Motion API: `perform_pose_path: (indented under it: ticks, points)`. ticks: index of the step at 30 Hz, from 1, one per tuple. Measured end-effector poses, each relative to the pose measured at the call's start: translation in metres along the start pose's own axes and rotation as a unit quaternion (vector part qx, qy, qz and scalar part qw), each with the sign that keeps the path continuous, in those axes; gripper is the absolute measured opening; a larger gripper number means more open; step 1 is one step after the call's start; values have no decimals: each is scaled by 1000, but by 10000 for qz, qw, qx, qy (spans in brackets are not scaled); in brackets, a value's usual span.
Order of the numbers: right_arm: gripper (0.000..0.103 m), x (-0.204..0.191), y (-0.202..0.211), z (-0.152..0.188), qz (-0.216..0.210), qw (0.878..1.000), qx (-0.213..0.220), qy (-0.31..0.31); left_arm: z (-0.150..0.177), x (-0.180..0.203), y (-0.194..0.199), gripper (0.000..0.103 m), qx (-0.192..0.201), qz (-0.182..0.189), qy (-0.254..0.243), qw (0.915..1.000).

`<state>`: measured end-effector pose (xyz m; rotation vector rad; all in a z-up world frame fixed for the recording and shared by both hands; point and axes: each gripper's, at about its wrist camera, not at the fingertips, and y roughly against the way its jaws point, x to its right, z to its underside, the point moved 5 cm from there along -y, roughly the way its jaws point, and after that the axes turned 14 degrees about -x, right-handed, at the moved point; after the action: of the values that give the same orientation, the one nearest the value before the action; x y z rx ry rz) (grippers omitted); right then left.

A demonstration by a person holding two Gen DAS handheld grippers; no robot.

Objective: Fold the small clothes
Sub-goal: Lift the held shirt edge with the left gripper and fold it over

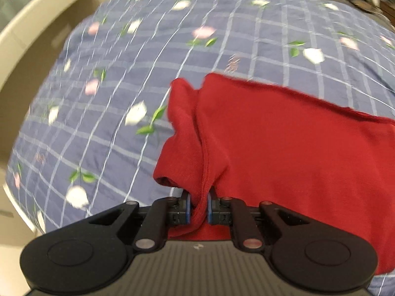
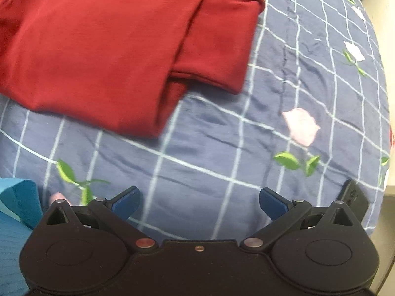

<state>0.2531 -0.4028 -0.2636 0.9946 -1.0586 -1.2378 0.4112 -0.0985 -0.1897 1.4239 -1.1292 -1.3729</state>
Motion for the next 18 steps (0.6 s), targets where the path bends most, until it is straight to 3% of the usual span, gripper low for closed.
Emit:
perform_pose_path:
  ticks: [5,11,15,18]
  points:
    - [102,21,-1,6,3,9999,69,115,6,48,35,12,591,-141,-635,9961]
    - [102,58,-10,10,79,9999,75,90,33,139,73,12,1209,-119,-1802,9761]
    - [102,89,-15,15,123,9999,43,-104,58,199,82,12,1293,73,-2439,9611]
    - [102,110,-19,19,154,9996,28,-226,74,232,76,12,1133,206,-2715,9555]
